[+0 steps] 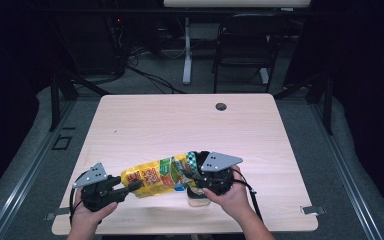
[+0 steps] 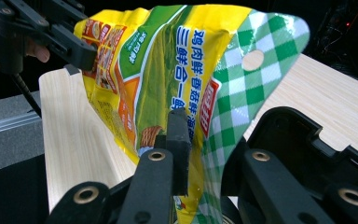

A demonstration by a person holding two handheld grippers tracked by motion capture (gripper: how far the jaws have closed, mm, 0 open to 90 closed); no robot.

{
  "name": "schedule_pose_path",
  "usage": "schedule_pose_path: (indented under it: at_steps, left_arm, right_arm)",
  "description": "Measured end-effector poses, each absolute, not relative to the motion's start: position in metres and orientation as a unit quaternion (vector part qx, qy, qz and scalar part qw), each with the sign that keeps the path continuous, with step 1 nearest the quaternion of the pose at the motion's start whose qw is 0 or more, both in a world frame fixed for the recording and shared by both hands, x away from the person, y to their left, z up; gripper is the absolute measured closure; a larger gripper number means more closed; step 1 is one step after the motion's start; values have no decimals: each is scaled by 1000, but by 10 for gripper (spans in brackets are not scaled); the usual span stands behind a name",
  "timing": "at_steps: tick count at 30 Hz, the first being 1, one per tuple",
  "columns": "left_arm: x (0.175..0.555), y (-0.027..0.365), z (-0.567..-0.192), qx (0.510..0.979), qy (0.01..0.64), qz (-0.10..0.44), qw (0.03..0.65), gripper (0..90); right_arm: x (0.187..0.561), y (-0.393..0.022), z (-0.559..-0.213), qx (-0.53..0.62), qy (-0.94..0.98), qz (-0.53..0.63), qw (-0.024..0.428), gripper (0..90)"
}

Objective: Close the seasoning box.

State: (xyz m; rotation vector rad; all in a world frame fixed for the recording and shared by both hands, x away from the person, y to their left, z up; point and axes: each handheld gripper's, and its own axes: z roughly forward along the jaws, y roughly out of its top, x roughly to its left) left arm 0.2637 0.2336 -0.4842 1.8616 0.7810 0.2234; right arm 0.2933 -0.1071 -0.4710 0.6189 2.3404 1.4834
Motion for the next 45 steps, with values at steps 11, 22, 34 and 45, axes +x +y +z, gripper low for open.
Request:
schedule_pose_path:
  at_steps: [11, 22, 34, 45]
  left_arm:
    - [269, 235, -477, 773, 329, 92, 534, 649]
    - [269, 235, -477, 771, 327, 92, 538, 659]
    - [270, 232, -472, 774, 321, 96, 537, 659]
    - [270, 229, -467, 774, 320, 98, 537, 659]
  right_arm:
    - [294, -107, -474, 218, 815, 517, 144, 785]
    - [294, -112, -472, 230, 803, 535, 126, 763]
    - [295, -132, -464, 248, 792, 546, 114, 773]
    - [291, -138, -468, 249, 785, 555, 117, 859]
